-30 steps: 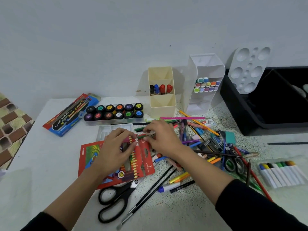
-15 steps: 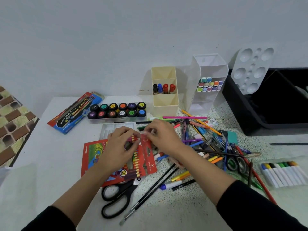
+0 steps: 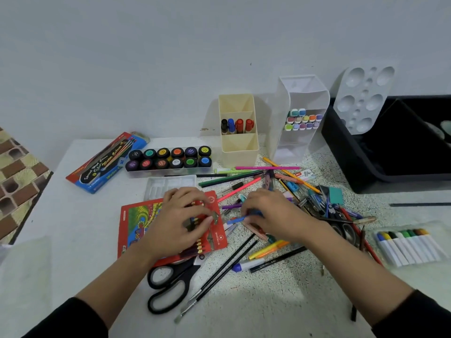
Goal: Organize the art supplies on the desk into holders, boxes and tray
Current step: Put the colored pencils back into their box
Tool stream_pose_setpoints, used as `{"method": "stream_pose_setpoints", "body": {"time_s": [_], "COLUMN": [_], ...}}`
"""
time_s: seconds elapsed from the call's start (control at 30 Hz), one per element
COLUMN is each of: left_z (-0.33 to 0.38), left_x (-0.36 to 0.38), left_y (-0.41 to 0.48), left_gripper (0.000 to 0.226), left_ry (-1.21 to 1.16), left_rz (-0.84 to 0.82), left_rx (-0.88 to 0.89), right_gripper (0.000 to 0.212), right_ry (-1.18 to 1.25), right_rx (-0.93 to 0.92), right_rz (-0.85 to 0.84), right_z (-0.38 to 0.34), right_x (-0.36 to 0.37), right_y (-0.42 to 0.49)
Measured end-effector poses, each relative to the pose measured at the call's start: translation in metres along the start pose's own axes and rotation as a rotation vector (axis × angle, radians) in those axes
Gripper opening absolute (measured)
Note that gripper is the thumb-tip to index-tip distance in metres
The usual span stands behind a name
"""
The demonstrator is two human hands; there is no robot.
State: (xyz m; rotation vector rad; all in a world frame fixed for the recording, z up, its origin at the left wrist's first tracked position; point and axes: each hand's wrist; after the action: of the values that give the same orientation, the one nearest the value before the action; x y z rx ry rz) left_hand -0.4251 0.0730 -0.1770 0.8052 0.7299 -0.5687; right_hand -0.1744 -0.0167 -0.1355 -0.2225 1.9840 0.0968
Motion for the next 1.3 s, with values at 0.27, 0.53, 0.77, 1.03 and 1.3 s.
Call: {"method": "stream_pose_setpoints", "body": {"time_s": [0.27, 0.53, 0.77, 1.03, 1.3], "left_z": [0.006, 0.006, 0.008, -0.003, -0.001], "left_x": [-0.004, -0.007, -0.010, -0.028, -0.030], "left_y": [-0.004, -0.003, 0.001, -0.004, -0.008], "left_gripper": [0.016, 0.013, 0.012, 0.044, 0.076], "left_ry": [-0.112, -0.233, -0.238, 0.151, 0.229], "left_rz": [0.078, 0.142, 0.148, -0.301, -0.391], "left_rx": [-0.041, -0.050, -0.078, -0.039, 0.001], "right_gripper": [0.024, 0.024, 0.020, 0.023, 0.021], "right_ry": [-0.014, -0.011, 0.069, -0.046, -0.022], "right_rx": [-0.018, 0.010, -0.066, 0.066, 0.063], "right_rz": [0.157, 0.152, 0.202, 0.239, 0.209], "right_z": [-0.040, -0.041, -0.057, -0.014, -0.015], "right_x": [0.000, 0.010, 0.034, 0.021, 0.025], "right_y": [0.032, 0.043, 0.064, 0.041, 0.053]}}
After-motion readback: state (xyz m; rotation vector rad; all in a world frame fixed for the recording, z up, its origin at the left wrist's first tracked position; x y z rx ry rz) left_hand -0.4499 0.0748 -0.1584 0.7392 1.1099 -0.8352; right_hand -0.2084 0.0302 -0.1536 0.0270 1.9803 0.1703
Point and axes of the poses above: each hand's wrist, its own y-axis towards the middle knuckle, its own x-axis out of the palm, z = x × y, and after that the axes turned 2 degrees about z, right-handed
